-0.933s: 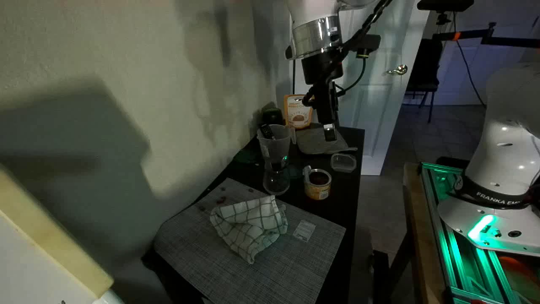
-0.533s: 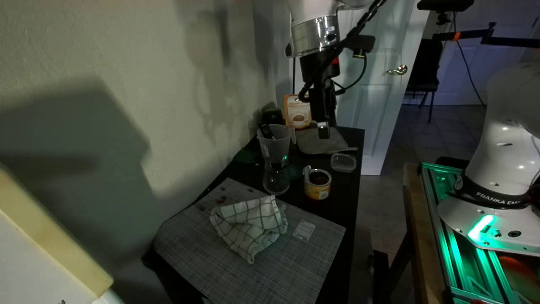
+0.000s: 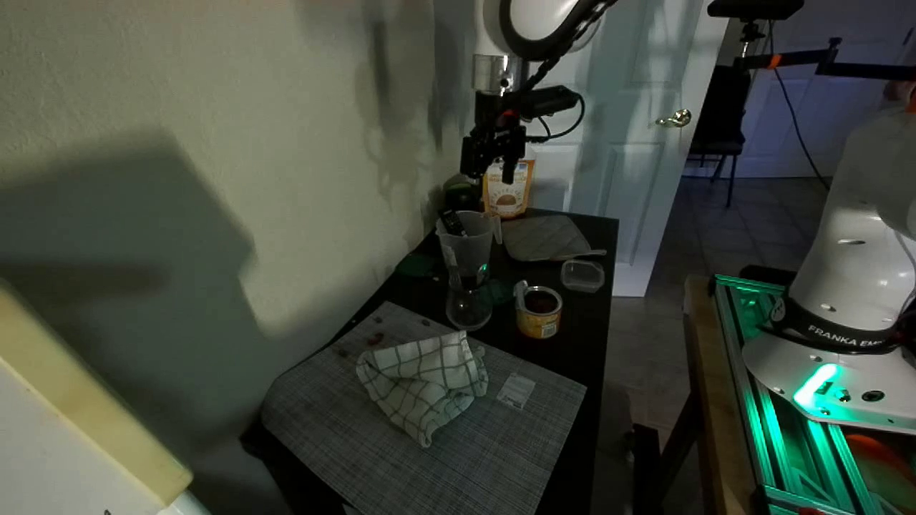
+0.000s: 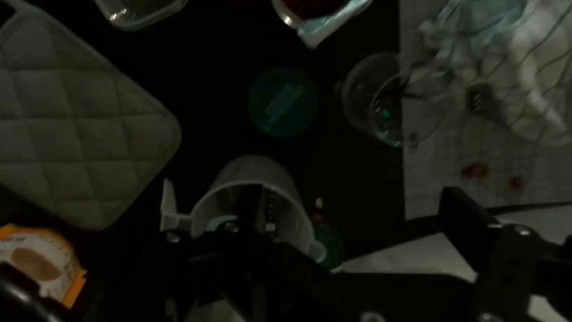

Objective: Pick up the black remote from the clear measuring cup and put it in the black mug

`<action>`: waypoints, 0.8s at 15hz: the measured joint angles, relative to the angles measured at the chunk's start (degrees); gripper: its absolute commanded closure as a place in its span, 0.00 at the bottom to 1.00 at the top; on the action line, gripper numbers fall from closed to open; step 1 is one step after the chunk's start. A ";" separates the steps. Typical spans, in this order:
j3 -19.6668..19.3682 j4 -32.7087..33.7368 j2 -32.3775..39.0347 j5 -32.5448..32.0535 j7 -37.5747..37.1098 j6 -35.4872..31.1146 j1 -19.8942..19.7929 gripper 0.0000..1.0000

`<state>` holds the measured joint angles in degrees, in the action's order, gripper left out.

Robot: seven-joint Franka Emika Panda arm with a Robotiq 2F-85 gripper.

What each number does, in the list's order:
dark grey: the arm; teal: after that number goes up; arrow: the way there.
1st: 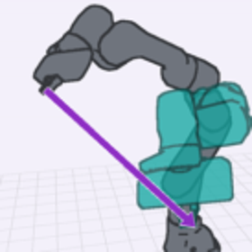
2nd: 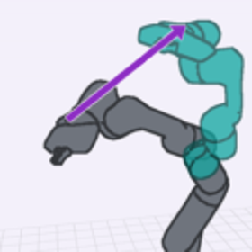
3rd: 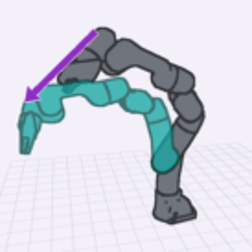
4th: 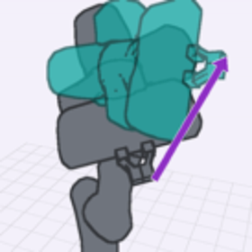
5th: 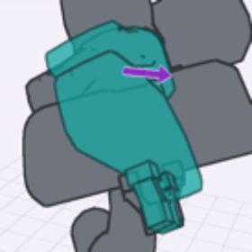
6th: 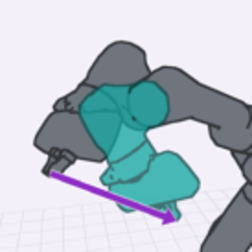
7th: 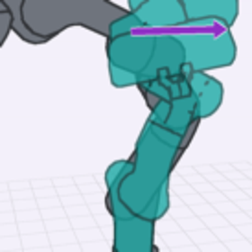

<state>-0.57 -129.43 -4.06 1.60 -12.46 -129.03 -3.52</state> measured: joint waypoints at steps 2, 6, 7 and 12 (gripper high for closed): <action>-0.46 4.14 5.36 -8.07 -4.81 -4.20 -0.90 0.00; -0.70 10.20 13.37 -16.91 -12.65 -6.51 -0.47 0.00; -0.70 10.71 13.85 -17.02 -12.88 -6.51 -0.39 0.00; -2.99 9.97 14.93 -16.53 -12.16 -14.41 0.25 0.00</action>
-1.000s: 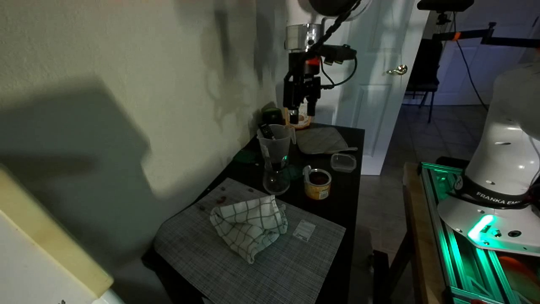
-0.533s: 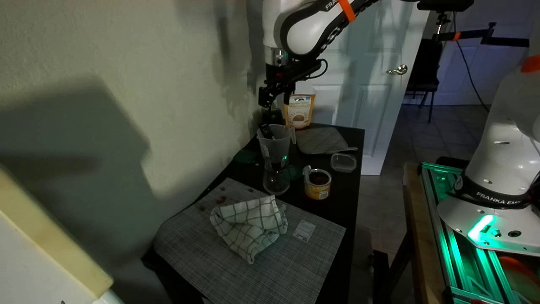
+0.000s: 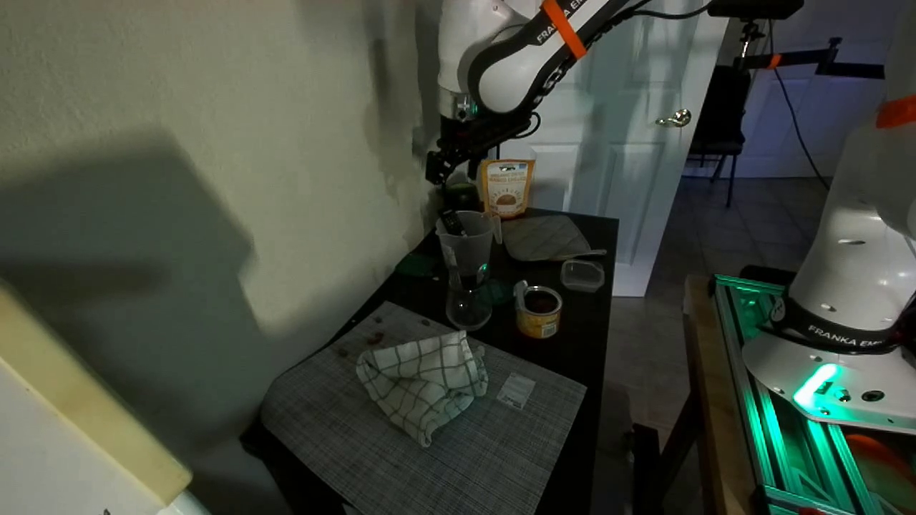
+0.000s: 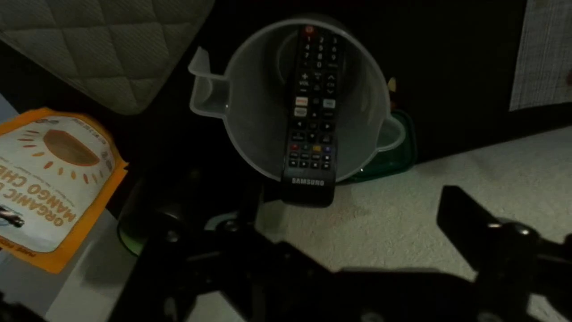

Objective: Pick up the black remote from the clear measuring cup and put it in the black mug

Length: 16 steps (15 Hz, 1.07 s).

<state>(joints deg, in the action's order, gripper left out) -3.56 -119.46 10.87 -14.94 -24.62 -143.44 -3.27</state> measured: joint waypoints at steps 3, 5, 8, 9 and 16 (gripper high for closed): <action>0.45 -1.53 2.65 12.26 11.28 -8.21 -1.90 0.00; 1.58 -1.87 4.42 19.57 18.53 -9.78 -3.27 0.00; 2.85 -1.36 6.76 24.87 26.39 -10.19 -4.93 0.07; 2.89 -0.89 7.50 25.01 27.74 -10.19 -5.24 0.08; 2.12 1.73 10.78 24.54 30.97 -10.19 -6.21 0.15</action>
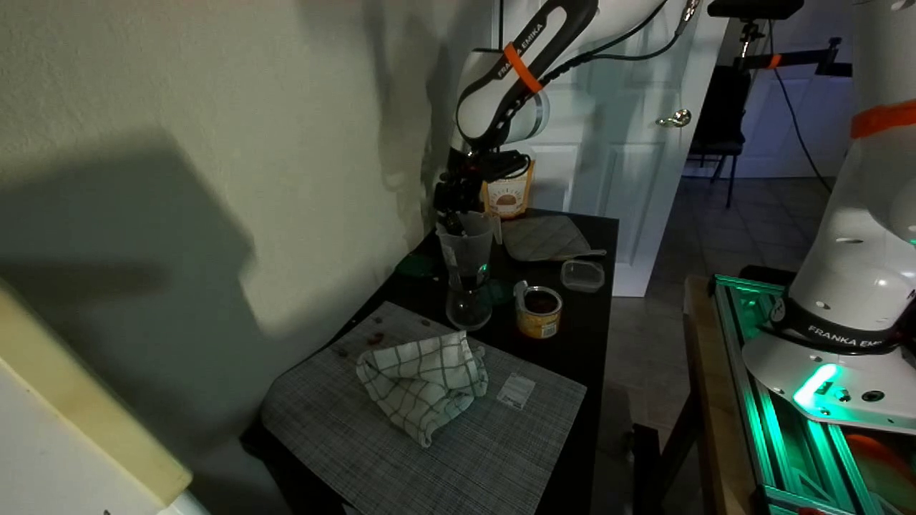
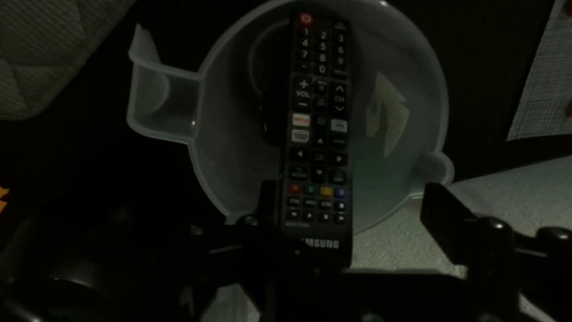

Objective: Pick up the black remote from the clear measuring cup and put it in the black mug

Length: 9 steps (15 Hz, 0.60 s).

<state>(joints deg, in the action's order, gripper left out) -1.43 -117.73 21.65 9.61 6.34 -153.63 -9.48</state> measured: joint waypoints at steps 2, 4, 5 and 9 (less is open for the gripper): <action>-0.21 0.30 0.72 -0.50 -0.02 0.00 0.09 0.16; -0.63 0.52 1.34 -1.36 -0.25 -0.02 0.20 0.19; -0.94 0.59 1.57 -1.90 -0.45 -0.08 0.30 0.20; -2.20 0.71 2.44 -3.98 -1.95 -2.32 0.91 0.23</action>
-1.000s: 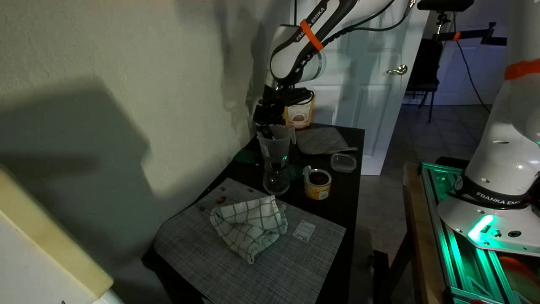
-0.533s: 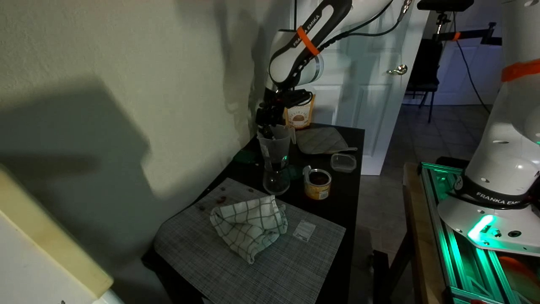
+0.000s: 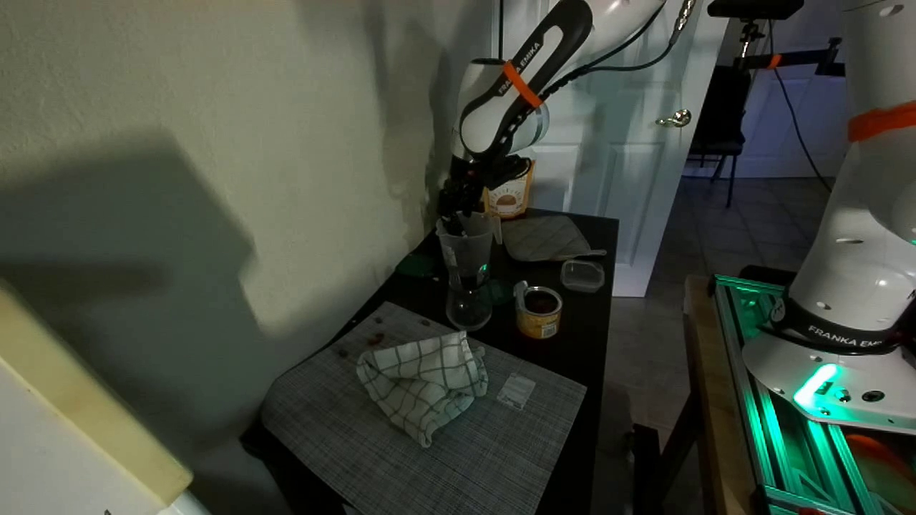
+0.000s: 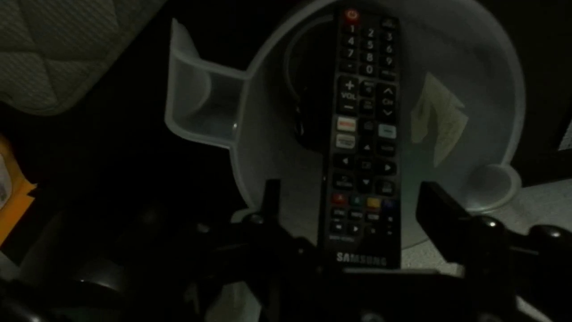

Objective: Pick up the black remote from the clear measuring cup and put it in the black mug

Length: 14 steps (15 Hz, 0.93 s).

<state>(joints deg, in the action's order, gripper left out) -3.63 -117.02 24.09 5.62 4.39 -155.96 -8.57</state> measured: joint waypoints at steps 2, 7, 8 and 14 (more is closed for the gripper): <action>-0.43 0.00 0.38 -0.91 -1.50 -1.81 0.58 0.32; -2.25 -0.07 1.23 -3.75 -6.09 -6.04 3.68 0.64; -2.64 -0.12 1.36 -4.27 -6.76 -6.51 4.37 0.70; -5.19 -0.48 1.56 -7.07 -8.67 -7.26 7.22 0.77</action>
<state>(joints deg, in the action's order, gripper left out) -8.83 -117.50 25.65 -1.45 -4.28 -163.21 -1.36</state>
